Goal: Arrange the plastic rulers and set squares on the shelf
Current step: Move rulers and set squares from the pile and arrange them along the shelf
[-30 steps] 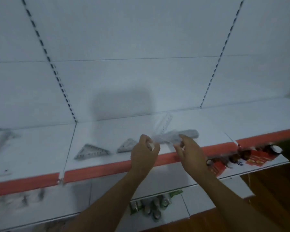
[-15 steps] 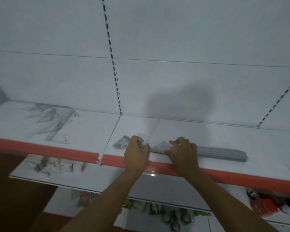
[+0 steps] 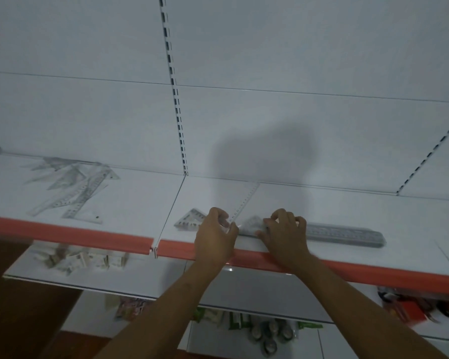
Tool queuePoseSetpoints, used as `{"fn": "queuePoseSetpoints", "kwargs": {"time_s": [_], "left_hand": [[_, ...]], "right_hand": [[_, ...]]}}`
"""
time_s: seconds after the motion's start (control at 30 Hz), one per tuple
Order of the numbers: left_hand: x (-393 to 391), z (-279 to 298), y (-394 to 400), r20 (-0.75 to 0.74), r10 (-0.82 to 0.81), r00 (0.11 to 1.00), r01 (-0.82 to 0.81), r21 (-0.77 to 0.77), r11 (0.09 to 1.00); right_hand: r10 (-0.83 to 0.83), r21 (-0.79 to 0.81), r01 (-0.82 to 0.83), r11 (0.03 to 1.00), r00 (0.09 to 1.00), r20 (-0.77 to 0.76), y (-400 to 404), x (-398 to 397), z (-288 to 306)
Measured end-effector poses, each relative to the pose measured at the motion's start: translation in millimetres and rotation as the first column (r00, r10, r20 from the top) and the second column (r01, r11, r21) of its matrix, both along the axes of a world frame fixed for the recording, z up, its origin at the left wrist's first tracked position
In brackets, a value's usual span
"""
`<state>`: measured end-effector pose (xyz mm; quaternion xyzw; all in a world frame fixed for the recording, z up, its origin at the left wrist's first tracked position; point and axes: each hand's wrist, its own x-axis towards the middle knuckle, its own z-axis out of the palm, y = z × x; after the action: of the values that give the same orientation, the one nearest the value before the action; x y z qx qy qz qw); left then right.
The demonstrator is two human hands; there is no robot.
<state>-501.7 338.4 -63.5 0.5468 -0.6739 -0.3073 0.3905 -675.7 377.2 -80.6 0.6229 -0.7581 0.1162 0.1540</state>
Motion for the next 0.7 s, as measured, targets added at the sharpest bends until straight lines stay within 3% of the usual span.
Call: {"fn": "queuePoseSetpoints", "kwargs": {"time_s": [0.17,0.4,0.53,0.7], "left_hand": [[-2.7,-3.2,0.5,0.028,-0.036,0.999,0.036,-0.017,0.999],[-12.2,2.5,-0.7,0.092,-0.199,0.976,0.203,-0.043,0.978],[-40.1,11.8,6.6,0.096,-0.404,0.910,0.411,-0.069,0.909],[-83.7,12.8,21.5,0.149,-0.522,0.840,0.539,-0.117,0.834]], "right_hand": [[-0.028,0.038,0.026,0.999,0.999,0.046,3.4,2.6,1.8],[-0.009,-0.185,0.046,0.982,0.981,0.193,16.5,-13.7,23.5],[-0.079,-0.300,0.115,0.947,0.989,0.128,33.7,-42.7,37.8],[-0.175,-0.359,0.193,0.913,0.981,0.081,77.6,-90.6,40.2]]}}
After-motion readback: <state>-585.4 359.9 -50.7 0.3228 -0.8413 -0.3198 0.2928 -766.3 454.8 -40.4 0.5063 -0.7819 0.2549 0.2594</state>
